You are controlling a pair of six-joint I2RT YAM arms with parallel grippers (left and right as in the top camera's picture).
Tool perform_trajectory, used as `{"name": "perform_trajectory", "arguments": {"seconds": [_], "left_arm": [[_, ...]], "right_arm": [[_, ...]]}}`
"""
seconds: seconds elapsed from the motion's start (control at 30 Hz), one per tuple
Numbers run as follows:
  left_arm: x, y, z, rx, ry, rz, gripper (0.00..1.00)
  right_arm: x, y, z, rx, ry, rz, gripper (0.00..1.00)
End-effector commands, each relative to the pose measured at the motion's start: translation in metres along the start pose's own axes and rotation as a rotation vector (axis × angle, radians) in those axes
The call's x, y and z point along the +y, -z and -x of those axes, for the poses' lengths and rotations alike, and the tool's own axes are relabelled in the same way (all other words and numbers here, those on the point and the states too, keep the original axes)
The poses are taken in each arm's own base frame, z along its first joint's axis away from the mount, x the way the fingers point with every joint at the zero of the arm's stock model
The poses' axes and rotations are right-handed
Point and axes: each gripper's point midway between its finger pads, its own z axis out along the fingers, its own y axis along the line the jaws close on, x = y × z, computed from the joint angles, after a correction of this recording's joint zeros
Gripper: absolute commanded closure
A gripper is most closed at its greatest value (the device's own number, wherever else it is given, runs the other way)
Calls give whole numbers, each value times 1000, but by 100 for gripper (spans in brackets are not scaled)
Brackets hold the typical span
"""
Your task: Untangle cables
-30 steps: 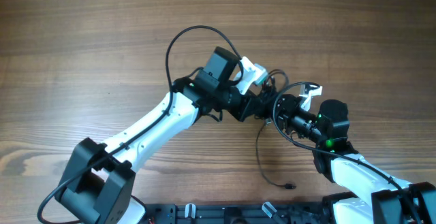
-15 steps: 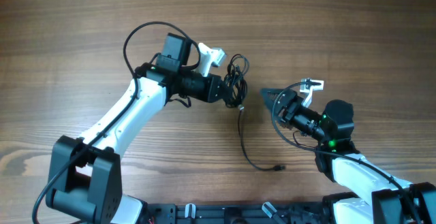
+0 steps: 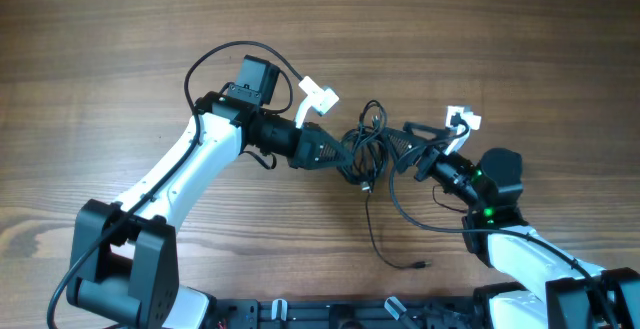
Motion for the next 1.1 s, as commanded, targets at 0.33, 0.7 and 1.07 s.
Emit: {"name": "perform_trajectory", "arguments": {"seconds": [0.33,0.7,1.07], "left_arm": [[-34,-5,4,-12,-71,-150,96],[-53,-28,-9,59,-90,-212,96],[-61,-31,-12,70,-91,-245,96]], "right_arm": [[52,7,-6,66,161,268,0],[57,8,2,28,185,283,1],[59,9,9,4,149,283,1]]}}
